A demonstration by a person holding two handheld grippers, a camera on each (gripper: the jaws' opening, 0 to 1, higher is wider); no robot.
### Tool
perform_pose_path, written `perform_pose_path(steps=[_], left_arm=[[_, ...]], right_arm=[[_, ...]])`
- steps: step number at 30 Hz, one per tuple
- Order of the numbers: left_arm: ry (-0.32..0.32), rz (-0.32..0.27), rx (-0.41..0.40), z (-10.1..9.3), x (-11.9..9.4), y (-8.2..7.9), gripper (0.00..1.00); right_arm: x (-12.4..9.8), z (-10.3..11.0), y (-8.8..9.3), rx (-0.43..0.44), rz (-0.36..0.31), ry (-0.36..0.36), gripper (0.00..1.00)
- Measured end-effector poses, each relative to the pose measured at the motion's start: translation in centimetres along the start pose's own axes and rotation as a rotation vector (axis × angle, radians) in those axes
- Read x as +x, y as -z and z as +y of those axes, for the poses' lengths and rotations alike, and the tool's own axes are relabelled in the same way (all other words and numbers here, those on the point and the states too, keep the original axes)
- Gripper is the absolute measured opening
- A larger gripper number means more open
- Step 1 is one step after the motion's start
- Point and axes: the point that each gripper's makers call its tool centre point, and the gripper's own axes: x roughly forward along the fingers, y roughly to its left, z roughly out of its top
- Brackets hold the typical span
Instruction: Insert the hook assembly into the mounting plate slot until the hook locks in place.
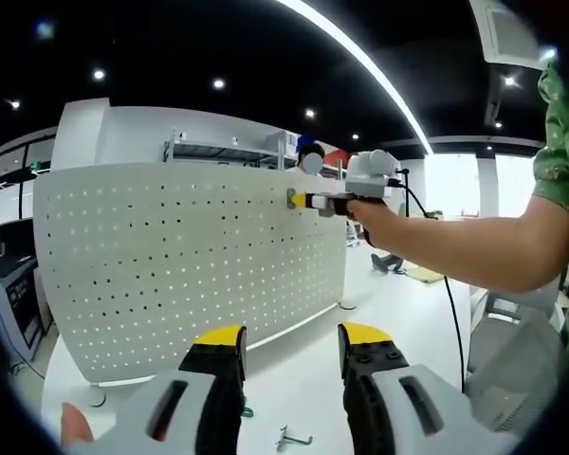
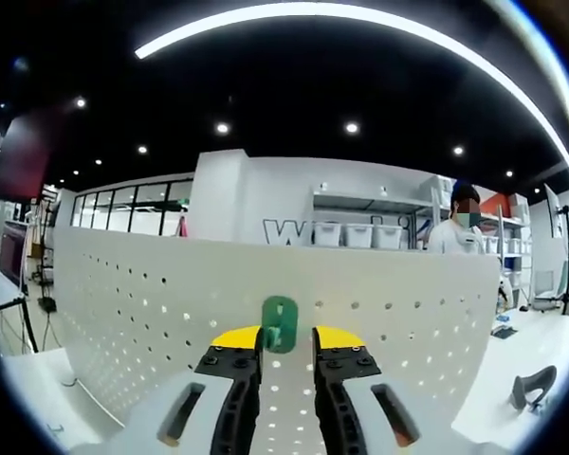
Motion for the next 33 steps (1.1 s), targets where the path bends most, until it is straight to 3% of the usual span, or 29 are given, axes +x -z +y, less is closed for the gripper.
perform_pose_path(steps=[19, 33], left_arm=[[0.001, -0.004, 0.003, -0.2, -0.2, 0.0, 0.41], [0.002, -0.008, 0.005, -0.5, -0.4, -0.2, 0.41]], right_arm=[[-1.8, -0.3, 0.8, -0.007, 0.015, -0.009, 0.29], [-3.1, 0.0, 1.9, 0.012, 0.026, -0.046, 0.46]])
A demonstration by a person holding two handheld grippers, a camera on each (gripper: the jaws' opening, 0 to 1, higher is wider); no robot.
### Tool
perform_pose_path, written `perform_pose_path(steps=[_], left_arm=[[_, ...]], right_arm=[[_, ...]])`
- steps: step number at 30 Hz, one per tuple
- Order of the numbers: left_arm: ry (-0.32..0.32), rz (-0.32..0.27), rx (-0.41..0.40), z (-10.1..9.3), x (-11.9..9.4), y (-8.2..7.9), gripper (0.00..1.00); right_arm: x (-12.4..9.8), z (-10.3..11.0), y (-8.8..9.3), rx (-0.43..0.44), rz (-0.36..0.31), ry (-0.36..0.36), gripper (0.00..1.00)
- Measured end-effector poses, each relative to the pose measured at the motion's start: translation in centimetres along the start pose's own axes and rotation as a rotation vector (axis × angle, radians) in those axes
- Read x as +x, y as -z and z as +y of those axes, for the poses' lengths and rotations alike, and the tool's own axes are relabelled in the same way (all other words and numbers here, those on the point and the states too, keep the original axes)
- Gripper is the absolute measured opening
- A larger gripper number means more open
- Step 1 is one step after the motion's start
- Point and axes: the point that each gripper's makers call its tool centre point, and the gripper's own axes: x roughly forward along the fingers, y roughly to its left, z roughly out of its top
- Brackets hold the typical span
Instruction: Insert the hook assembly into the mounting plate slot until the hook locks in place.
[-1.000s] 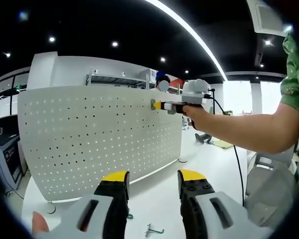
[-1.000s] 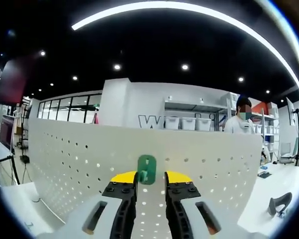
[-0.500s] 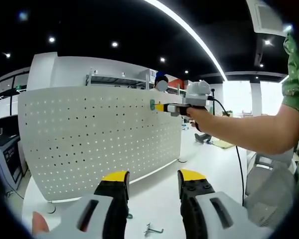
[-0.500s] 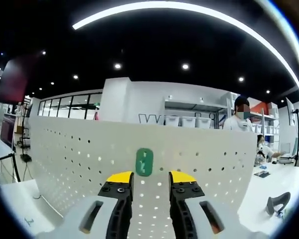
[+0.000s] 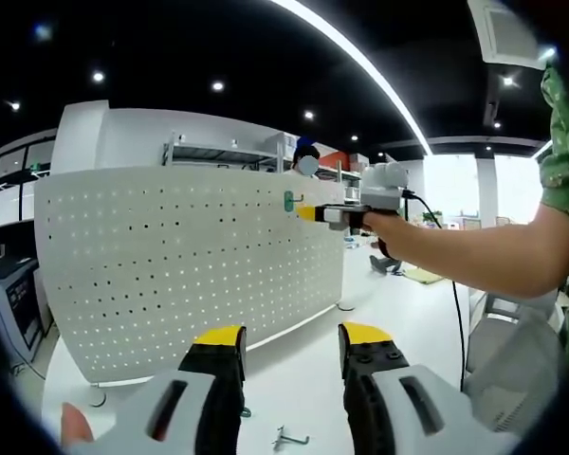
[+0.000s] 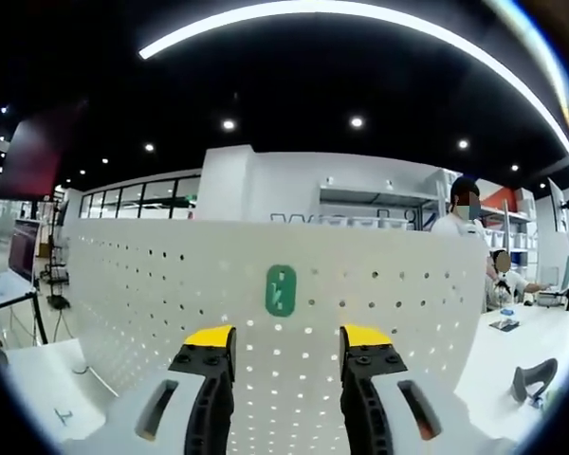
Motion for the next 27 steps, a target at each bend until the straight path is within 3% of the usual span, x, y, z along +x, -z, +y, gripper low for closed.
perform_pose_path(steps=[4, 10, 27], left_arm=[[0.001, 0.001, 0.003, -0.1, 0.0, 0.0, 0.41], [-0.002, -0.003, 0.007, -0.1, -0.2, -0.2, 0.42], [-0.018, 0.015, 0.011, -0.1, -1.5, 0.3, 0.42]], right_arm=[[-0.5, 0.5, 0.3, 0.013, 0.001, -0.032, 0.53], [-1.3, 1.5, 1.1, 0.03, 0.023, -0.083, 0.56], [-4.3, 3.6, 1.8, 0.033, 0.043, -0.144, 0.53]])
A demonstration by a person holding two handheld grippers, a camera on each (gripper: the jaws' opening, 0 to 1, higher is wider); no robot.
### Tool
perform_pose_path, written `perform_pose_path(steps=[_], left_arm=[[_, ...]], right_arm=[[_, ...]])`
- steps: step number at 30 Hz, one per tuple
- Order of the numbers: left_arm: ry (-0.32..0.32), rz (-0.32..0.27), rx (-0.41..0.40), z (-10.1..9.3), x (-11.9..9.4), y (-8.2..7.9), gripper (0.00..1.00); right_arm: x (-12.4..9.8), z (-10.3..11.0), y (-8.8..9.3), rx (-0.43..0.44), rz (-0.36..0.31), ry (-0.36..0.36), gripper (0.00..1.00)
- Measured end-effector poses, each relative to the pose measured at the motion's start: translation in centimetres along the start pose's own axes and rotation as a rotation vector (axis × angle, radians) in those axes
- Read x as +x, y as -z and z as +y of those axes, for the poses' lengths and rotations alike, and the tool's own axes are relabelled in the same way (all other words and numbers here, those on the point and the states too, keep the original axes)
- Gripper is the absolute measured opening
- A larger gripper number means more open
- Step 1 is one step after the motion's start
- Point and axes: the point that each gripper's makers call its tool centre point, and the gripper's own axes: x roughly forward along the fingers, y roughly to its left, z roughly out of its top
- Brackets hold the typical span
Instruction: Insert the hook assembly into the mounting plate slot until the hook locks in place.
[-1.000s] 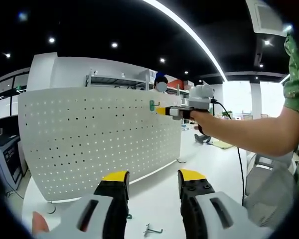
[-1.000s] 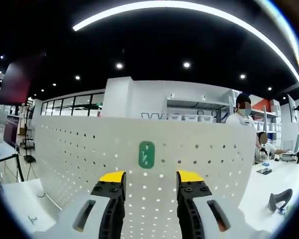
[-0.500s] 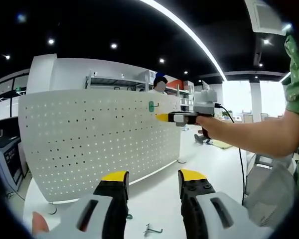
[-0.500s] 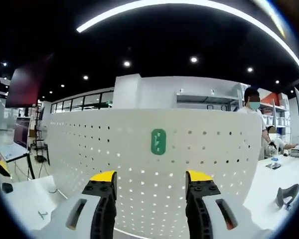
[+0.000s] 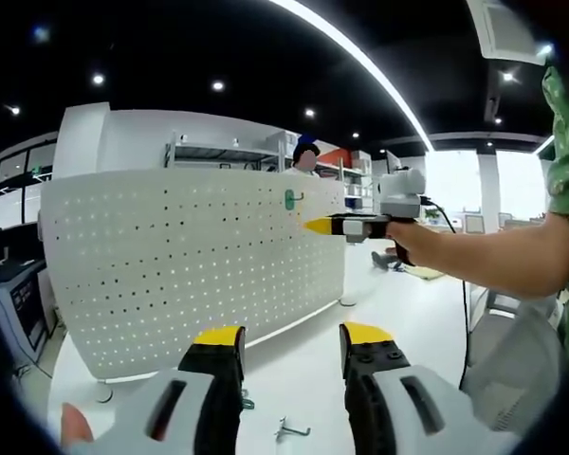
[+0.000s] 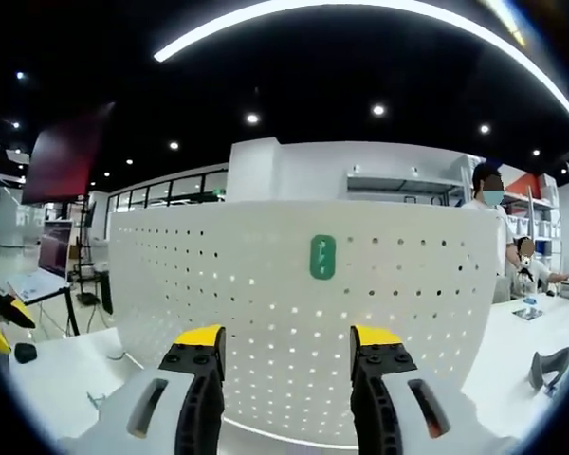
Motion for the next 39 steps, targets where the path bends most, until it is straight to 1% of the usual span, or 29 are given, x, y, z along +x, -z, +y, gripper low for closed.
perform_pose_path(steps=[7, 12, 18, 29, 39], left_arm=[[-0.01, 0.007, 0.002, 0.0, -0.6, 0.4, 0.42], [-0.017, 0.015, 0.002, -0.1, -1.1, 0.8, 0.42], [-0.026, 0.02, 0.001, 0.0, -1.6, 1.1, 0.42], [-0.047, 0.035, -0.008, 0.3, -2.9, 2.2, 0.42], [-0.055, 0.054, -0.008, 0.3, -3.9, 3.2, 0.42]], right_arm=[[-1.3, 1.3, 0.4, 0.011, 0.006, -0.023, 0.52], [-1.8, 2.1, 1.0, 0.018, 0.013, -0.042, 0.51], [-2.8, 3.7, 1.2, 0.026, 0.018, -0.071, 0.5], [-4.7, 6.4, 3.0, 0.054, 0.051, -0.133, 0.49], [-6.6, 9.0, 4.0, 0.031, 0.083, -0.191, 0.49]])
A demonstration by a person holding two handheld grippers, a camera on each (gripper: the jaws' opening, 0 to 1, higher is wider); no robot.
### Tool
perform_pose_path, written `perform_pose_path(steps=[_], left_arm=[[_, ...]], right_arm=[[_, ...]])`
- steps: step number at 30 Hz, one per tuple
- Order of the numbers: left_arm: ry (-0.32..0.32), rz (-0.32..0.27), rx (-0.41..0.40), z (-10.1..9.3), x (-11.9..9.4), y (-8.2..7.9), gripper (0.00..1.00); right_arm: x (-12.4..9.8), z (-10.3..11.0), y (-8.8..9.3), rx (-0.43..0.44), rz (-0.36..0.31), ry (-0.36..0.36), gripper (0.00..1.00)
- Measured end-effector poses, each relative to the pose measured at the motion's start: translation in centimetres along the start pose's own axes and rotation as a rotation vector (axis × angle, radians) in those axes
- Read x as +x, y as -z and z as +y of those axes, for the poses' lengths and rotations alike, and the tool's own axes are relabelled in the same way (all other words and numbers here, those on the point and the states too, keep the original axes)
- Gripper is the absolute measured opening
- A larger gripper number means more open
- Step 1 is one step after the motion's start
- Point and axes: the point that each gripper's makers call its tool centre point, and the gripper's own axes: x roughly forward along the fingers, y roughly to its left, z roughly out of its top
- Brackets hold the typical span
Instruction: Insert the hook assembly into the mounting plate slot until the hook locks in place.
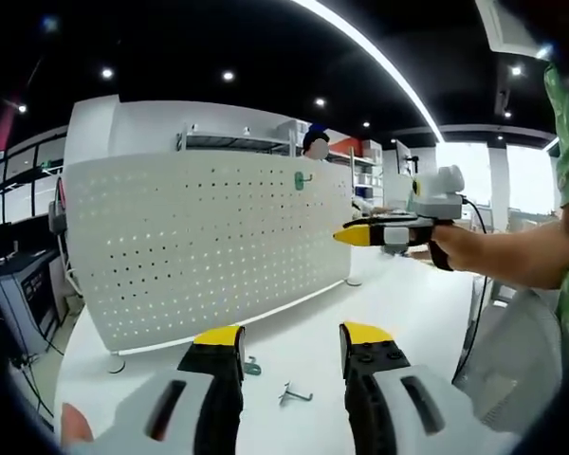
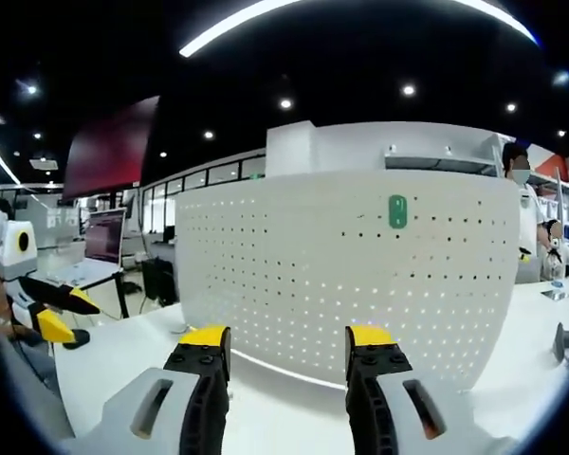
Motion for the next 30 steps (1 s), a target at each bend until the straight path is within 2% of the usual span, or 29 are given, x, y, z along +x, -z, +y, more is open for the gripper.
perform_pose_path(steps=[13, 23, 30], left_arm=[[0.002, 0.028, -0.001, -0.3, -1.0, 1.3, 0.42], [0.008, 0.043, 0.009, -0.2, -1.1, 1.7, 0.42], [0.016, 0.068, 0.01, 0.0, -0.8, 2.6, 0.42]], right_arm=[[-2.0, 3.3, 2.6, -0.001, 0.056, -0.053, 0.48], [-2.7, 4.8, 3.1, 0.003, 0.07, -0.079, 0.47], [-2.9, 5.2, 3.6, 0.002, 0.087, -0.091, 0.47]])
